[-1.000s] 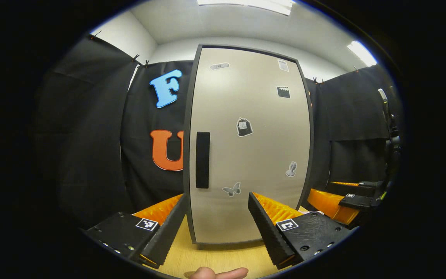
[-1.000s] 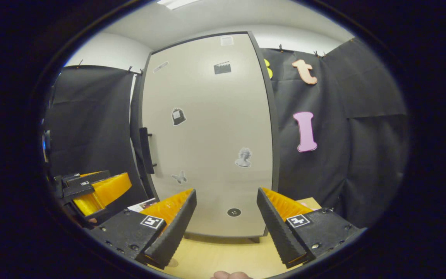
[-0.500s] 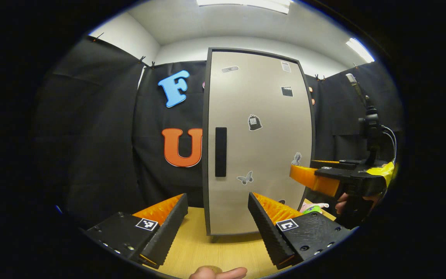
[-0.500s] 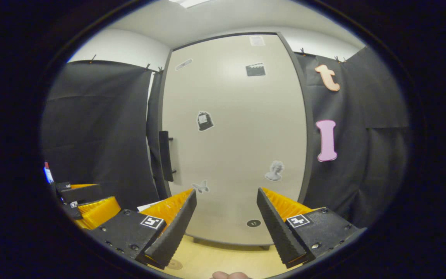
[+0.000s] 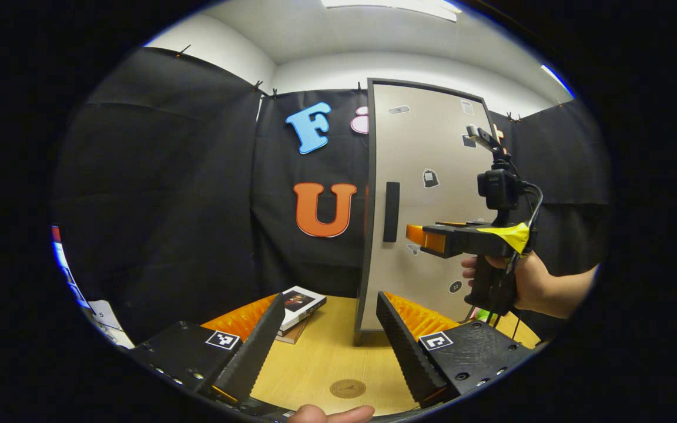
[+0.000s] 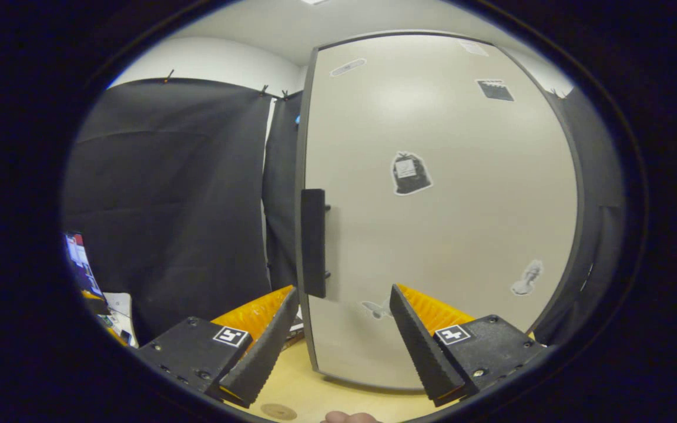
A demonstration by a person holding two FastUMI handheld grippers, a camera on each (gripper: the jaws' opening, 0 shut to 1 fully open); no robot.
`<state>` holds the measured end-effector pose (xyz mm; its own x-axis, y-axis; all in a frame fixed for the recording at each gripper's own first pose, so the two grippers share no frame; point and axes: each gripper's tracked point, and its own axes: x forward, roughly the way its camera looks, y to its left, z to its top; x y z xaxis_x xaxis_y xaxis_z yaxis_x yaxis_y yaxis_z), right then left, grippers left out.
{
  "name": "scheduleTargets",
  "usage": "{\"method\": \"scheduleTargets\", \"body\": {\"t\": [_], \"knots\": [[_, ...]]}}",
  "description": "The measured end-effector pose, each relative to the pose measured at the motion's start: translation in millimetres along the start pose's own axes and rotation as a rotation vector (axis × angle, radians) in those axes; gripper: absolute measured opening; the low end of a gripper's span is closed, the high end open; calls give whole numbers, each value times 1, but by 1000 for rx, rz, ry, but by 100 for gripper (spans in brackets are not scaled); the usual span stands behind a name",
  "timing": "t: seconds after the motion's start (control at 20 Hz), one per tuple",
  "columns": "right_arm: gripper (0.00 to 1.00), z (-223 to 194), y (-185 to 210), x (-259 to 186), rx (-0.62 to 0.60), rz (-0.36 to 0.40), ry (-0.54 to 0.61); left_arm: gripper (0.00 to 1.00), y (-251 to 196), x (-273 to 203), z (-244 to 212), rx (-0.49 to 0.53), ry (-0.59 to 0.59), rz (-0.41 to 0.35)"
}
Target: Open the cabinet door with the right hand, grasp the bottle in the cabinet with the left hand and place it on the coaster, then close the cabinet door with the right hand.
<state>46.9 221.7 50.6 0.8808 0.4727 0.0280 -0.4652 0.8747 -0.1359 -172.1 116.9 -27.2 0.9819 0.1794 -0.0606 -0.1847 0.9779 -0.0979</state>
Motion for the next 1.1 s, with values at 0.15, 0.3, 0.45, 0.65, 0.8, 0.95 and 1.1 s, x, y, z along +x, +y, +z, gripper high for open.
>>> {"method": "scheduleTargets", "body": {"t": [0.15, 0.3, 0.45, 0.65, 0.8, 0.95, 1.1], "knots": [[100, 1, 11, 22, -66, -9, -20, 95, 12, -23, -15, -13, 29, 30], [100, 0, 12, 40, -86, -35, -33, 95, 11, -35, -13, -3, 23, 23], [100, -8, 11, 58, -69, -41, -12, 95, 11, -35, -13, 13, 21, 34], [96, -12, 20, 70, -83, -17, 4, 95, 6, -31, -16, 15, 25, 22], [74, -10, 17, 74, -88, -45, 5, 95, 5, -26, -25, 19, 47, 21], [28, -8, 16, 73, -41, -44, 16, 95, 4, -23, -33, 22, 62, 17], [22, -8, 17, 71, -64, -46, 21, 95, 2, -23, -33, 23, 57, 18]]}}
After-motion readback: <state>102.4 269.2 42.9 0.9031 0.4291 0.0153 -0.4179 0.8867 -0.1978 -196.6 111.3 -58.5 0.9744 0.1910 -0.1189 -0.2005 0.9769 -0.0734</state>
